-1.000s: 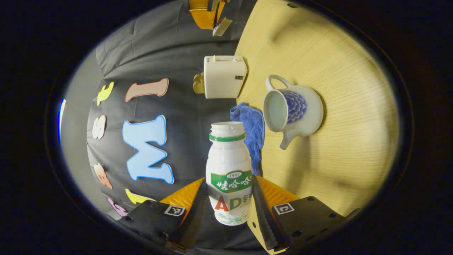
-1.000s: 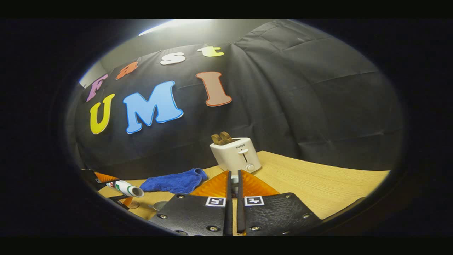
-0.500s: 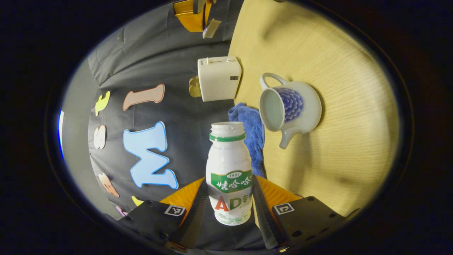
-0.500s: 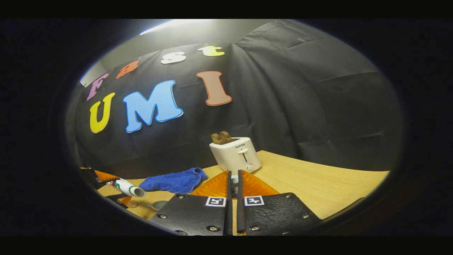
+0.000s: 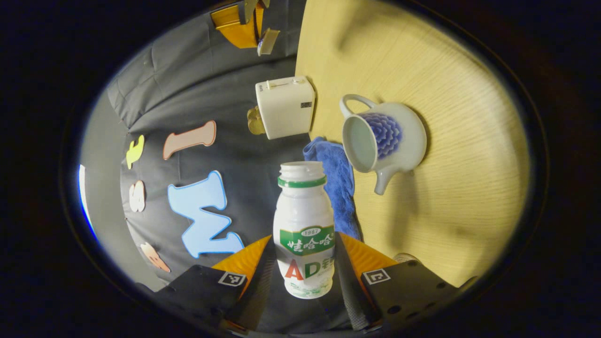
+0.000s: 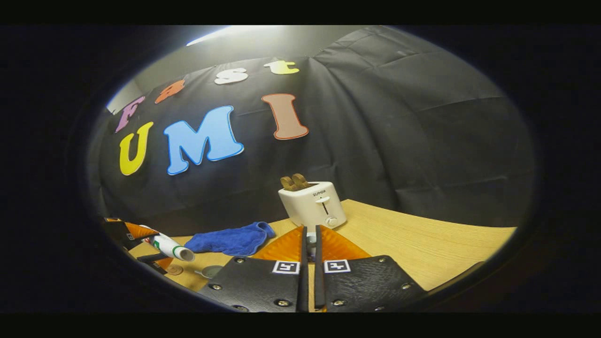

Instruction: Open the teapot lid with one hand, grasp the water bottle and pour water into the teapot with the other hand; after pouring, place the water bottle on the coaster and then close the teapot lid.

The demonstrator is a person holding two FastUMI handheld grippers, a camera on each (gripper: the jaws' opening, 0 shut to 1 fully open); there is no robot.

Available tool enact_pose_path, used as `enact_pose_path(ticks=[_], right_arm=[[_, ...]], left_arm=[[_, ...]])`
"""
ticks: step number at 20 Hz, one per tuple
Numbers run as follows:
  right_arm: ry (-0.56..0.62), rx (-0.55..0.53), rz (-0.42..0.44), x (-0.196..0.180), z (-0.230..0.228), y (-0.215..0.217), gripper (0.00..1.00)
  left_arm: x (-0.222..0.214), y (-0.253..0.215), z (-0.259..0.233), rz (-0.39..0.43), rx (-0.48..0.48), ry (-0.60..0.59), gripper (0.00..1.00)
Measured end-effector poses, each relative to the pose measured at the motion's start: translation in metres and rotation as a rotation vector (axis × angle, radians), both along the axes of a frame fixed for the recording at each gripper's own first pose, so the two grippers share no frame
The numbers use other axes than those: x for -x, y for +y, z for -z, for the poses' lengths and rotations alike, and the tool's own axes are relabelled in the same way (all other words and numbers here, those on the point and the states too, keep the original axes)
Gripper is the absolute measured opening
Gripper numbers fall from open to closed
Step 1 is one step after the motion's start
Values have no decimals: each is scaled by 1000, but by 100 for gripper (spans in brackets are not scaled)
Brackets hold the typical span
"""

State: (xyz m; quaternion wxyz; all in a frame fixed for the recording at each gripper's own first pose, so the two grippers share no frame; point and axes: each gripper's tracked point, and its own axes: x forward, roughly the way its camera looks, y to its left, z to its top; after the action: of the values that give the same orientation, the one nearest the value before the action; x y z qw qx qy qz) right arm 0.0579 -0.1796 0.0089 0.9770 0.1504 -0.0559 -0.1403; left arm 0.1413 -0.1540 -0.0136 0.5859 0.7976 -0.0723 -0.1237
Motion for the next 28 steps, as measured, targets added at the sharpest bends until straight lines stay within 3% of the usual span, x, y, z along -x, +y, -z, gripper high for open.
enact_pose_path(ticks=[2,3,5,6,7,10,11,15,17,20,21,28], right_arm=[[1,-1,0,1,-1,0,5],[0,-1,0,1,0,0,22],[1,-2,0,1,0,1,0],[1,-2,-1,1,0,1,22],[2,-2,0,1,0,1,22],[3,-3,-2,0,0,1,22],[2,-2,-2,0,0,1,0],[1,-3,-2,0,-1,1,0],[1,-1,-3,0,0,1,5],[1,-1,-4,0,0,2,0],[0,-3,-4,0,-1,2,5],[1,-5,-6,0,0,2,5]], left_arm=[[-2,1,-2,2,-10,-5,76],[-1,0,-3,2,-16,-9,76],[-2,1,-2,3,-20,-6,82],[-2,1,-2,3,-23,-9,82],[0,-1,-3,5,-30,-14,76],[1,-1,-1,8,-46,-20,76],[0,-1,-2,8,-50,-20,76],[-2,0,-3,8,-73,-26,76],[-2,0,-3,10,-87,-31,76],[-1,-1,-3,15,-109,-34,76],[-1,-1,-3,17,-115,-35,75],[-2,-1,-4,24,-158,-49,75]])
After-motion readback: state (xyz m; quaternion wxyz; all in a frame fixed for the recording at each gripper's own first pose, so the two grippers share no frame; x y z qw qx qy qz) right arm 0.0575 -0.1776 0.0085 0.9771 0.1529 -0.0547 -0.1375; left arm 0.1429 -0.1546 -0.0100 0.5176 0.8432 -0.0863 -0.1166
